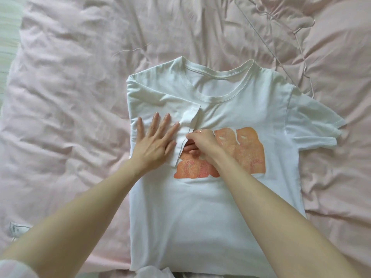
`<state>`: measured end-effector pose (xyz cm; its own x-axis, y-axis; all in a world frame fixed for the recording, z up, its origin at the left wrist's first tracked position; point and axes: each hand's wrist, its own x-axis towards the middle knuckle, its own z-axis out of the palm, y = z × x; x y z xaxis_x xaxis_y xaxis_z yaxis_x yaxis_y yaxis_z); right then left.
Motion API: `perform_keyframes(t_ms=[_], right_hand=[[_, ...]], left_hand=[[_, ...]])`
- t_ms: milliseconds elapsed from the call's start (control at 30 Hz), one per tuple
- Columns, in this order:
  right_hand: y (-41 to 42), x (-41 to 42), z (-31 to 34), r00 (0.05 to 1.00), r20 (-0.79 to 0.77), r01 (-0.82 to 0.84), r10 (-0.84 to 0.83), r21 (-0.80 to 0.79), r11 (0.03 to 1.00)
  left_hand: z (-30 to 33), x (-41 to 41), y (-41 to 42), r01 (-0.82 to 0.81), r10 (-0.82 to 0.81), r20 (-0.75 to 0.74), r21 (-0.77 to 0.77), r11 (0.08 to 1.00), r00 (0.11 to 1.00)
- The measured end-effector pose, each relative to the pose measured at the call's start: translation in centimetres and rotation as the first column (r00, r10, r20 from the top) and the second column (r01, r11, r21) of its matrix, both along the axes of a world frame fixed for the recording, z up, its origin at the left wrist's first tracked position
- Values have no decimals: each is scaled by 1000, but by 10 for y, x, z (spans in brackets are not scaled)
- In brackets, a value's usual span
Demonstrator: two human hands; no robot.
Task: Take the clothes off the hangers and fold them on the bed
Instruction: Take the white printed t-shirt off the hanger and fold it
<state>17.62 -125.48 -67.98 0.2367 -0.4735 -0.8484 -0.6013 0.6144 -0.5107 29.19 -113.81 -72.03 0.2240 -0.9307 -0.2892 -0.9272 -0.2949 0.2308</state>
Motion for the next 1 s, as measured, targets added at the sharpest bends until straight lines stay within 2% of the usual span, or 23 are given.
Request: perform_keyframes(t_ms=[67,133,267,400,467,567,633,733,800,900,1000], right_hand=[[1,-7,4,999,37,9,-11,52,999],[-6,-21,6,998,56,40,-41,28,999],[-35,-68,7,983,68,182,-173,-161,970],[-72,-138,11,939,-91,267,-333,-419,868],[-94,-175,11,881,-137,345,-452,-468,814],[-117,-224,2,806,-243,415,-540,-418,808],[-129,-251,-4,757,-257,514,-602,-336,789],[-153,-273,-6,624,-39,778,-780,-59,626],[-167,-272,0,530,47,842,-847,95,532],[-183,-267,5,450,-5,880,-893,172,443],[-189,-267,0,426,-106,903,-898,117,414]], left_hand=[[1,-2,-1,-24,24,8,58,998,1000],[1,-8,-9,-19,18,11,76,997,1000],[9,-37,-24,18,-14,-31,107,994,999],[17,-83,-44,42,-30,-84,145,989,996],[19,-106,-63,25,-10,-82,183,983,997],[20,-137,-88,40,-21,-96,203,978,995],[19,-156,-102,40,-21,-100,187,982,995],[18,-184,-121,25,-7,-100,182,983,995],[18,-197,-130,22,-3,-98,190,982,995],[15,-203,-135,3,20,-103,216,976,995],[17,-202,-138,-15,48,-130,240,971,990]])
